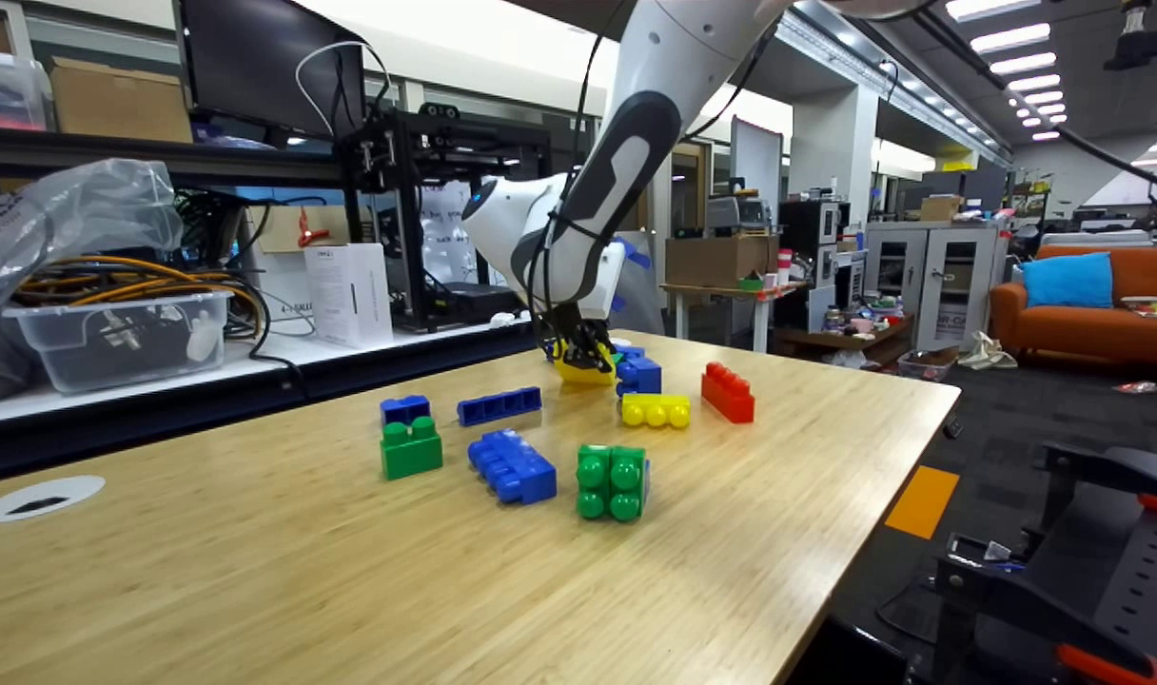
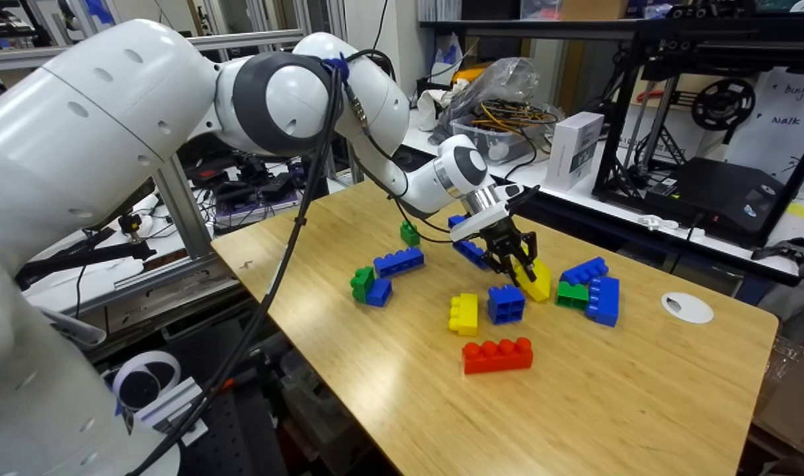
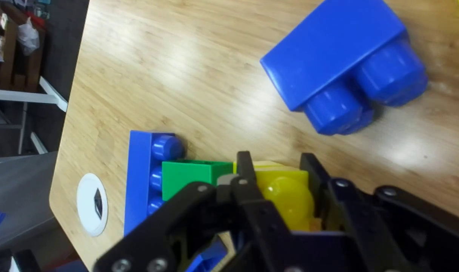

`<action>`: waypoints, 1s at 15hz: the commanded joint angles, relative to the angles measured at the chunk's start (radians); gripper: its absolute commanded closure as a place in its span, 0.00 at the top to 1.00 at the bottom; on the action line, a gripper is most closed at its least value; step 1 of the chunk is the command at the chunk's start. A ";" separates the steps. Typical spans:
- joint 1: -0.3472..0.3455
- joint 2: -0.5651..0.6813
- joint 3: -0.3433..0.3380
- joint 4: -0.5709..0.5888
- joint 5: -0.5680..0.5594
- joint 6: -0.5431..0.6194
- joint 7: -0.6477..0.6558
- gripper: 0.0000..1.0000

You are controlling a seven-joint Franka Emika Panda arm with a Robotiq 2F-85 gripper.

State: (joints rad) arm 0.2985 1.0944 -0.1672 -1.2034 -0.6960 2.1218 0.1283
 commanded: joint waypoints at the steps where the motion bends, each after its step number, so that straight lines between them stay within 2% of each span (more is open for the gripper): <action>1: -0.045 0.049 0.080 0.068 0.051 -0.013 -0.133 0.10; 3: -0.067 0.063 0.130 0.074 0.111 0.000 -0.222 0.10; 10: -0.135 0.024 0.231 0.106 0.309 -0.032 -0.541 0.10; 15: -0.214 -0.071 0.331 0.048 0.475 -0.080 -0.712 0.10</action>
State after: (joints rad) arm 0.1387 1.0916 0.1021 -1.0928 -0.2951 2.0801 -0.4990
